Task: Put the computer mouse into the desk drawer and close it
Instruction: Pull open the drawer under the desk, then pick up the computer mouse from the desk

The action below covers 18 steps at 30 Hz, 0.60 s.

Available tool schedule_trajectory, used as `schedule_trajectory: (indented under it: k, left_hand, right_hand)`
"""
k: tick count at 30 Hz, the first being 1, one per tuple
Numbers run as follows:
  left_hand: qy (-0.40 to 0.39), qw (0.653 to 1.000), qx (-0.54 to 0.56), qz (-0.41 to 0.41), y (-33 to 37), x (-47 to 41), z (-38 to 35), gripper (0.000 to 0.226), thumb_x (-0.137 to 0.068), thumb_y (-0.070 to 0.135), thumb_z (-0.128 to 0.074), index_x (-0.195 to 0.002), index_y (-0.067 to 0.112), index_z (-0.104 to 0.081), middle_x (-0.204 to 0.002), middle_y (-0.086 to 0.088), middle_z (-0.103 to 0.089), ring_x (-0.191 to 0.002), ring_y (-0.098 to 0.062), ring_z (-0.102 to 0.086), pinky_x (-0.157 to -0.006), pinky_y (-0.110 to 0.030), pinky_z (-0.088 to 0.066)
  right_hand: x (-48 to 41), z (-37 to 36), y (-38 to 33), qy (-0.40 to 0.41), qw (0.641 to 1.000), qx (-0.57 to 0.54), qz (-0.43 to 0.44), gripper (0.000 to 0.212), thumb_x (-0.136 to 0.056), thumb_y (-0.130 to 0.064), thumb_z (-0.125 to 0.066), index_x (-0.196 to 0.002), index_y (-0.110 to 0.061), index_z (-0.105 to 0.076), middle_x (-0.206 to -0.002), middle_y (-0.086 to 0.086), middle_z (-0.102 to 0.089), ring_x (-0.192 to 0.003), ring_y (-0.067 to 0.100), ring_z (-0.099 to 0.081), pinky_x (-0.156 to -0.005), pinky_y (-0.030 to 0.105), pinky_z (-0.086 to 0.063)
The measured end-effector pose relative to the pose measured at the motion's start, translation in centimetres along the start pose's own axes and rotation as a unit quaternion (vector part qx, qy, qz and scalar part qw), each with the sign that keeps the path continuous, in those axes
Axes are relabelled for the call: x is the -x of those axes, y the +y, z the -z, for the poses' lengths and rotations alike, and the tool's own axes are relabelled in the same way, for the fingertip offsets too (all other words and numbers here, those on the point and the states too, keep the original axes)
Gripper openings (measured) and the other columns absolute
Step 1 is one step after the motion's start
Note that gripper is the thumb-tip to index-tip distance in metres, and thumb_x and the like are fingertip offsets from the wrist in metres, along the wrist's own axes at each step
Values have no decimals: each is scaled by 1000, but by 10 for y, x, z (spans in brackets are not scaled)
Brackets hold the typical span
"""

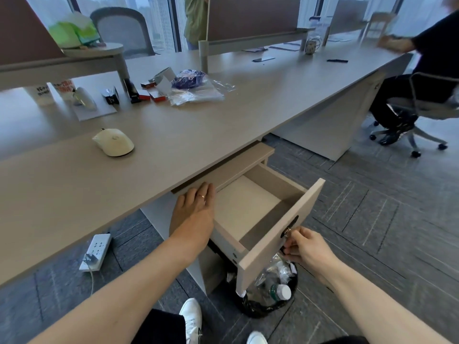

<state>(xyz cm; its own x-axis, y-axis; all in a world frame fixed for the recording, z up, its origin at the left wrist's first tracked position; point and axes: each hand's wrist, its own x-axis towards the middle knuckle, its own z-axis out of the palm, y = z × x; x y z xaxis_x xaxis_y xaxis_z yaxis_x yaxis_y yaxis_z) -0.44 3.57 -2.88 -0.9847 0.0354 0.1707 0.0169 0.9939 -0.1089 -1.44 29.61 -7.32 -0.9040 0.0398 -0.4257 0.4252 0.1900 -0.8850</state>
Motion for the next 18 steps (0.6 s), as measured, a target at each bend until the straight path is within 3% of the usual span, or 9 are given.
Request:
schedule_trajectory:
  k: [2,6,14,18]
  left_hand:
    - [-2,1000,4,2,-2,1,2,88,-84,2,-56,-156,13,-6,-164,-5,-19,-140,-27,-27,-108,-38,-26]
    - [-5,1000,1,9,1,3,3,89,-84,9,-59,-156,13,-9,-164,-5,-21,-140,-26,-27,-108,-38,-27]
    - [-13,1000,1,20,2,0,3,92,-80,6,-62,-156,14,-11,-163,-4,-23,-141,-27,-27,-109,-39,-28]
    - [-10,1000,-2,18,2,0,1,93,-78,6,-63,-156,15,-13,-163,-3,-25,-139,-27,-28,-107,-39,-29]
  right_hand:
    - [13,16,7,9,1000,12,-2,22,-98,-12,-46,-88,1,-60,-78,17,-64,-72,31,-63,-80,55,-59]
    - [35,43,21,17,1000,6,-5,23,-99,-9,-43,-85,-1,-59,-78,16,-65,-64,24,-63,-55,30,-56]
    - [49,62,33,24,1000,-1,-6,25,-101,-9,-42,-83,-1,-58,-73,14,-66,-66,26,-61,-60,36,-56]
    - [47,61,33,24,1000,-1,-11,25,-100,-11,-42,-83,-3,-59,-74,15,-65,-67,27,-60,-72,44,-57]
